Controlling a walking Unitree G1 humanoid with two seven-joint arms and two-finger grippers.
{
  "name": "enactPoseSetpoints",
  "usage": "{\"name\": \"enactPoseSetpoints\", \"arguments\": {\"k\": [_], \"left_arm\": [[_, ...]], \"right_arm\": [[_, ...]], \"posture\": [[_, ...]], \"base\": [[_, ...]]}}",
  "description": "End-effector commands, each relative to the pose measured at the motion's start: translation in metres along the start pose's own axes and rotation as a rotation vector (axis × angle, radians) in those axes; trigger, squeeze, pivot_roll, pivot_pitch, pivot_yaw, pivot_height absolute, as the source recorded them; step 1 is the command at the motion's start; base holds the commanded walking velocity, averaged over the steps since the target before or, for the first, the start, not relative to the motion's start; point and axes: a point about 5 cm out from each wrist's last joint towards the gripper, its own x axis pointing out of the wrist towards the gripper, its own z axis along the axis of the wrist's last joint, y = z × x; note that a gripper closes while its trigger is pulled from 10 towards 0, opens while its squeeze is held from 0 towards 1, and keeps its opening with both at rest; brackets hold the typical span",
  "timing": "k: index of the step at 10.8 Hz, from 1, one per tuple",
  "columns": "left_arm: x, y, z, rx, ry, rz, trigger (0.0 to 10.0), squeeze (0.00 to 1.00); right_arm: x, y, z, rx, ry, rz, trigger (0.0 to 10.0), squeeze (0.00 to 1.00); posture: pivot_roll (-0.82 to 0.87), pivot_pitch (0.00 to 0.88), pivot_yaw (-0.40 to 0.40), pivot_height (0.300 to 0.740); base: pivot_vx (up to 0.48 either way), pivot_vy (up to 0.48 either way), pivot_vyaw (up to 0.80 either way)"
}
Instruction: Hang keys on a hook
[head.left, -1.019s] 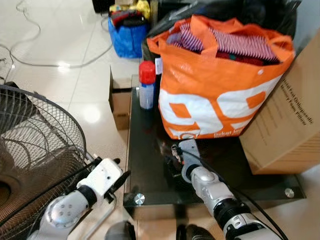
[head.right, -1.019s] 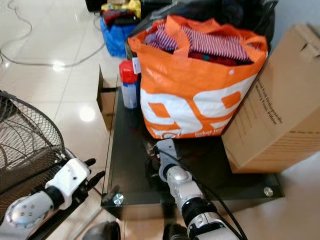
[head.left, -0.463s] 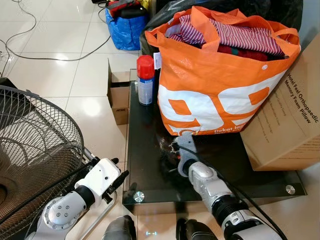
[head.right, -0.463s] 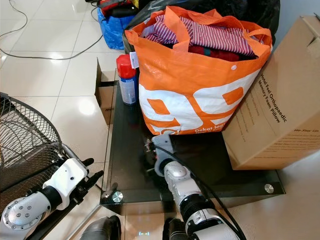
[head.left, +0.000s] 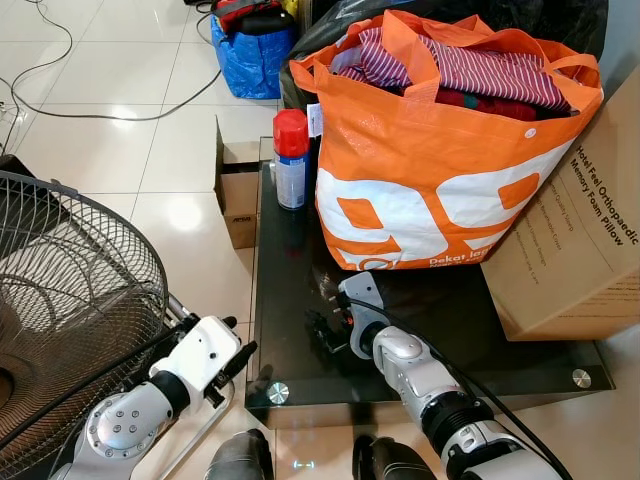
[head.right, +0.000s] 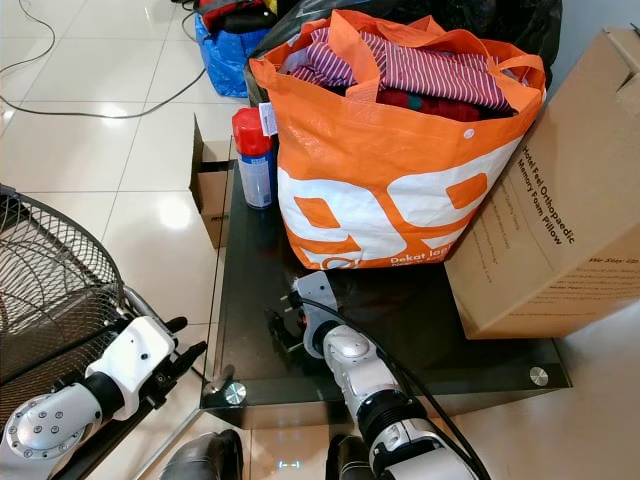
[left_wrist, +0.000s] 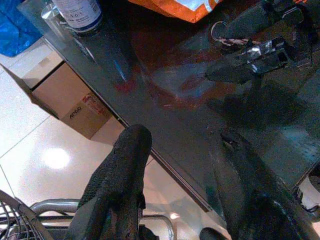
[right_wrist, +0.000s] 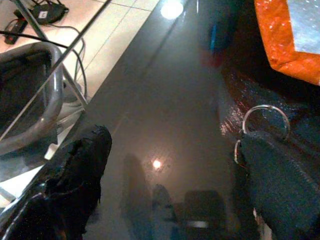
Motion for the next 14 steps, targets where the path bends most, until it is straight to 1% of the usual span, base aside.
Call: {"name": "enactPoseSetpoints", "arguments": {"k": [1, 3, 7, 8, 10, 11, 12, 13, 14], "left_arm": [[-0.001, -0.001, 0.004, 0.009, -0.011, -0.012, 10.0, 0.00], [-0.001, -0.001, 0.005, 0.012, -0.011, -0.018, 10.0, 0.00], [0.000, -0.001, 0.006, 0.009, -0.012, -0.027, 10.0, 0.00], [-0.001, -0.002, 0.007, 0.005, -0.016, -0.029, 10.0, 0.00], [-0.002, -0.006, 0.006, -0.023, -0.025, -0.068, 10.0, 0.00], [-0.003, -0.009, 0.006, -0.047, -0.031, -0.098, 10.0, 0.00], [-0.004, -0.014, 0.004, -0.088, -0.024, -0.152, 10.0, 0.00], [-0.005, -0.018, 0.003, -0.092, -0.004, -0.200, 10.0, 0.00], [-0.006, -0.018, 0.002, -0.098, -0.002, -0.213, 10.0, 0.00]], "right_arm": [[-0.002, -0.002, -0.009, -0.005, 0.038, -0.018, 10.0, 0.00], [-0.003, -0.004, -0.016, -0.032, 0.098, -0.041, 10.0, 0.00], [-0.006, -0.009, -0.026, -0.058, 0.177, -0.036, 10.0, 0.00], [-0.011, -0.014, -0.030, -0.063, 0.187, -0.016, 10.0, 0.00], [-0.028, -0.033, -0.038, -0.058, 0.183, -0.020, 10.0, 0.00], [-0.040, -0.039, -0.044, -0.053, 0.189, -0.008, 10.0, 0.00], [-0.060, -0.043, -0.054, -0.064, 0.212, 0.034, 10.0, 0.00], [-0.071, -0.042, -0.057, -0.066, 0.216, 0.059, 10.0, 0.00], [-0.075, -0.039, -0.056, -0.060, 0.211, 0.082, 10.0, 0.00]], "posture": [[0.08, 0.209, -0.026, 0.740], [0.08, 0.205, -0.025, 0.740], [0.08, 0.199, -0.026, 0.740], [0.08, 0.198, -0.029, 0.740], [0.08, 0.198, -0.031, 0.740], [0.07, 0.197, -0.031, 0.740], [0.06, 0.196, -0.028, 0.740], [0.06, 0.197, -0.024, 0.740], [0.06, 0.197, -0.018, 0.740]], "base": [[0.000, 0.000, 0.00], [0.000, 0.000, 0.00], [0.000, 0.000, 0.00], [0.000, 0.000, 0.00], [0.000, 0.000, 0.00], [0.000, 0.000, 0.00], [0.000, 0.000, 0.00], [0.000, 0.000, 0.00], [0.000, 0.000, 0.00]]}}
